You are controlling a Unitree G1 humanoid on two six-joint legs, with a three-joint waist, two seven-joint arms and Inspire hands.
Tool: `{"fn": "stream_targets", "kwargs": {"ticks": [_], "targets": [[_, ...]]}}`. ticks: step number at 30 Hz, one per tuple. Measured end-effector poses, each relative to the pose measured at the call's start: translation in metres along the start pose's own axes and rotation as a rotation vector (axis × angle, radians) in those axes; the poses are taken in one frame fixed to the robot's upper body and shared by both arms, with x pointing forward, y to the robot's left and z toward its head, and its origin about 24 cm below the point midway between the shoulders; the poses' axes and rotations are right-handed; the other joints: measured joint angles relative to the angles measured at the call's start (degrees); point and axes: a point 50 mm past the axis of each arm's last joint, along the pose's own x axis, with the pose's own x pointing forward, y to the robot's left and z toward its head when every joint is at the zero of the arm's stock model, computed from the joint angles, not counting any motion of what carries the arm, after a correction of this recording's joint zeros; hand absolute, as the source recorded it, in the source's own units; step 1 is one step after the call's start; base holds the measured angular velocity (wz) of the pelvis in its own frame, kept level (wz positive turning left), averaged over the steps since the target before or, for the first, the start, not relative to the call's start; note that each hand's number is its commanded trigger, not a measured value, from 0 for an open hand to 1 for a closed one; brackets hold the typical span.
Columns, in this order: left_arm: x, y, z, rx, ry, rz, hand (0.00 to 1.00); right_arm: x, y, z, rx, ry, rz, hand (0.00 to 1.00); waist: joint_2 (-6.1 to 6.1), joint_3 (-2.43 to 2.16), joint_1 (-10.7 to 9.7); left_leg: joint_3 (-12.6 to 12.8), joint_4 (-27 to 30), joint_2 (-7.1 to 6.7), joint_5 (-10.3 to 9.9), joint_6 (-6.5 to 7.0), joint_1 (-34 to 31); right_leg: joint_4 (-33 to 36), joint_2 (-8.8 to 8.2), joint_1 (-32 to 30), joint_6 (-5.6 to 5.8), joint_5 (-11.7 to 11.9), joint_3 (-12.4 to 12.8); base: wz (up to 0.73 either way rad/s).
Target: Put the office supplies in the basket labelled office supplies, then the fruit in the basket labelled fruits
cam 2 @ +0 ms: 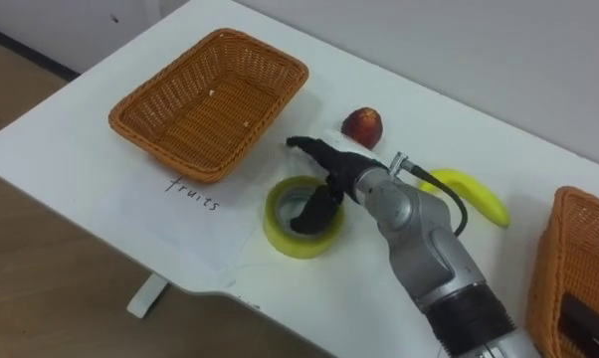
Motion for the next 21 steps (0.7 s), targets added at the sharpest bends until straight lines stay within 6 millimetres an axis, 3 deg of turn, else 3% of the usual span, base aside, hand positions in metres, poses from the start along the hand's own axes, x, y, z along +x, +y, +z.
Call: {"fn": "stream_targets", "kwargs": {"ticks": [15, 21], "targets": [[0.001, 0.006, 0.014, -0.003, -0.031, 0.032, 0.00, -0.001, -0.007, 0.001, -0.042, 0.010, 0.013, 1.00, -0.73, 0.38, 0.01, 0.58, -0.85, 0.06, 0.00, 0.00, 0.58, -0.05, 0.03, 0.00, 0.00, 0.00, 0.18, 0.00], [0.002, 0.008, 0.016, -0.002, -0.033, 0.037, 0.00, -0.002, -0.008, 0.003, -0.047, 0.002, 0.028, 1.00, -0.90, 0.33, -0.05, 0.73, -0.94, 0.09, 0.00, 0.00, 0.66, -0.06, 0.04, -0.08, 0.00, 0.00, 0.18, 0.00]]}}
